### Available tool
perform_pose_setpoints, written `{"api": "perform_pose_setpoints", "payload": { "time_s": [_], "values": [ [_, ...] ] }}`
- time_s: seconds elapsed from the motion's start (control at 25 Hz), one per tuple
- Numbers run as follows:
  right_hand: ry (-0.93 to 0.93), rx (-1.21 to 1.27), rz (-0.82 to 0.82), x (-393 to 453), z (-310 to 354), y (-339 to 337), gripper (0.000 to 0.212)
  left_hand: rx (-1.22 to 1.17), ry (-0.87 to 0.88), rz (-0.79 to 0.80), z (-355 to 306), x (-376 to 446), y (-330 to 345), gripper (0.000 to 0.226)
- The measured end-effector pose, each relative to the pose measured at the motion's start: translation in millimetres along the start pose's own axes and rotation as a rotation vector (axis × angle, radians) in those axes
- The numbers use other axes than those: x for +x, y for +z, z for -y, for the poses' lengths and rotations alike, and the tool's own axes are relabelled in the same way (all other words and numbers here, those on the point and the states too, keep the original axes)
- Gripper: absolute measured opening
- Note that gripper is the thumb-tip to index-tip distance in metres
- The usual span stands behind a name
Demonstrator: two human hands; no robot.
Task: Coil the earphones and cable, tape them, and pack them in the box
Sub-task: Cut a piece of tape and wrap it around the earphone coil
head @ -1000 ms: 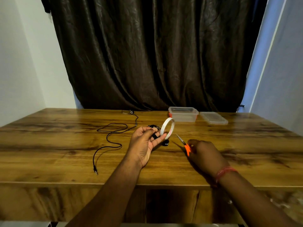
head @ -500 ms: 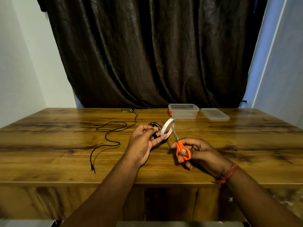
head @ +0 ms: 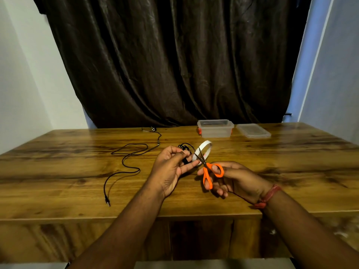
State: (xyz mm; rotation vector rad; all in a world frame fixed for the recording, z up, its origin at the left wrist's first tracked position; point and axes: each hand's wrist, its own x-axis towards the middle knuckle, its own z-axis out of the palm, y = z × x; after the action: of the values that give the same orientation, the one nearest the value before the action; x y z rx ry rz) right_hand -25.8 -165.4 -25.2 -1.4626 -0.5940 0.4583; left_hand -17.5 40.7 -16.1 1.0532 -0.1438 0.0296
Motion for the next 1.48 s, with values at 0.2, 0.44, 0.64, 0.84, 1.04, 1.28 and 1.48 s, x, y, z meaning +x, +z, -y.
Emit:
{"api": "perform_pose_setpoints", "payload": {
  "time_s": [0.2,0.44,0.64,0.84,1.04,1.28,1.48],
  "values": [
    [-0.024,-0.028,-0.030,-0.2,-2.3,-0.1,0.045,-0.008,0.000,0.031,0.4,-1.5,1.3,0.012],
    [-0.031,-0.053,-0.073,-0.7,-4.2,-0.2,0.036,-0.022,0.000,0.009,-1.3,-2.9,3.6,0.015],
    [-0.031,-0.103,-0.113,-4.0,-4.1,2.2,0.033,-0.136,0.033,-0.086,-5.3,0.6,0.6,0.015],
    [0.009,-0.452,-0.536,-11.0,-3.9,-10.9,0.018,-0.133,0.019,-0.096,-8.0,-3.7,0.3,0.014],
    [0.260,-1.288,-0.723,-17.9,20.6,-46.0,0.012,-0.109,0.007,-0.087,-8.3,-2.9,0.6,0.014],
    [0.397,-1.448,-0.656,17.7,15.1,-40.4,0.018,-0.049,0.005,-0.072,-6.6,-4.0,2.7,0.014],
    [0.248,-1.331,-0.741,19.2,-0.2,-30.7,0.010,-0.009,0.006,-0.065,-4.6,-4.8,1.2,0.014]
  ]
}}
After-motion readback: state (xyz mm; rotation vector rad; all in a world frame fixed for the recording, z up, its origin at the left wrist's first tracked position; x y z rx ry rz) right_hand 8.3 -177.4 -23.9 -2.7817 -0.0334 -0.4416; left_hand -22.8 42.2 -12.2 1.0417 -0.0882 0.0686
